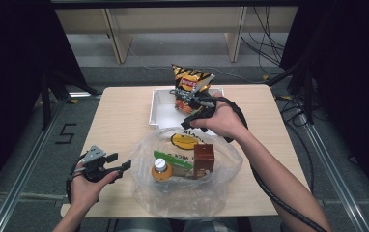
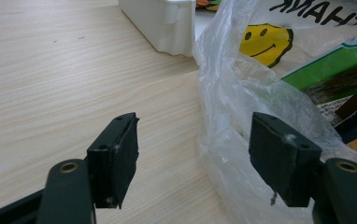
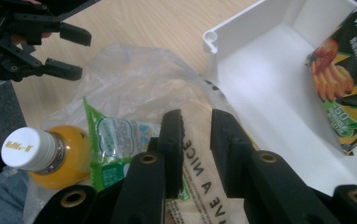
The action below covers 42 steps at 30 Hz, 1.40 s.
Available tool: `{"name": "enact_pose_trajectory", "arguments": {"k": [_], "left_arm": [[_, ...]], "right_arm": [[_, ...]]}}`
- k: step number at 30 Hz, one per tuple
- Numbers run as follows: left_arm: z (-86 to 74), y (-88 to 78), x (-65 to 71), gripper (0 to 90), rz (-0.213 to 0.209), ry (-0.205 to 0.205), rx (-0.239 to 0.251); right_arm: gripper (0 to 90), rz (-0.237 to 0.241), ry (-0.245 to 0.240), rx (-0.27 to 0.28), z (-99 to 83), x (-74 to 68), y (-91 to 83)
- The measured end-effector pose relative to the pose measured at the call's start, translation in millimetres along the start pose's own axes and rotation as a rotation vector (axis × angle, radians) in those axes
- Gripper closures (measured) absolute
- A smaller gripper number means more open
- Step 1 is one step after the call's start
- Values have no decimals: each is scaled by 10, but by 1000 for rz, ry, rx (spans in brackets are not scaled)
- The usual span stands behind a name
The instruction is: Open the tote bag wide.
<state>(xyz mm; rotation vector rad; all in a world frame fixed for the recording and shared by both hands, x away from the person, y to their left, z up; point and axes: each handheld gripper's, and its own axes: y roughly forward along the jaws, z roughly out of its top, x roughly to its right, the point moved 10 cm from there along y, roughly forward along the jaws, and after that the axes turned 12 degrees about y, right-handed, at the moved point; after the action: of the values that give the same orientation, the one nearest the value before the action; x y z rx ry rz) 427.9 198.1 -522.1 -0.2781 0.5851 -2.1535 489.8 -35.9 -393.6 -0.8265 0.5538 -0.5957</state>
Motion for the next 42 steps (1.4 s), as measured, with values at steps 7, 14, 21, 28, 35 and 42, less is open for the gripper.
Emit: {"name": "enact_pose_trajectory", "arguments": {"k": [7, 14, 21, 28, 35, 42], "left_arm": [[-2, 5, 5, 327, -3, 0, 1], [-5, 8, 3, 327, -3, 1, -3], [-3, 12, -2, 328, -3, -1, -1], [8, 4, -6, 328, -1, -5, 6], [4, 11, 6, 328, -6, -13, 5], [-8, 15, 4, 327, -7, -4, -2]], "right_arm": [[743, 13, -11, -17, -40, -75, 39], [745, 20, -13, -42, -96, -102, 72], [744, 25, -36, -71, -129, -168, 104], [742, 51, -73, -98, -197, -271, 171], [739, 58, -69, -111, -218, -289, 234], [735, 65, -81, -115, -229, -322, 213]]}}
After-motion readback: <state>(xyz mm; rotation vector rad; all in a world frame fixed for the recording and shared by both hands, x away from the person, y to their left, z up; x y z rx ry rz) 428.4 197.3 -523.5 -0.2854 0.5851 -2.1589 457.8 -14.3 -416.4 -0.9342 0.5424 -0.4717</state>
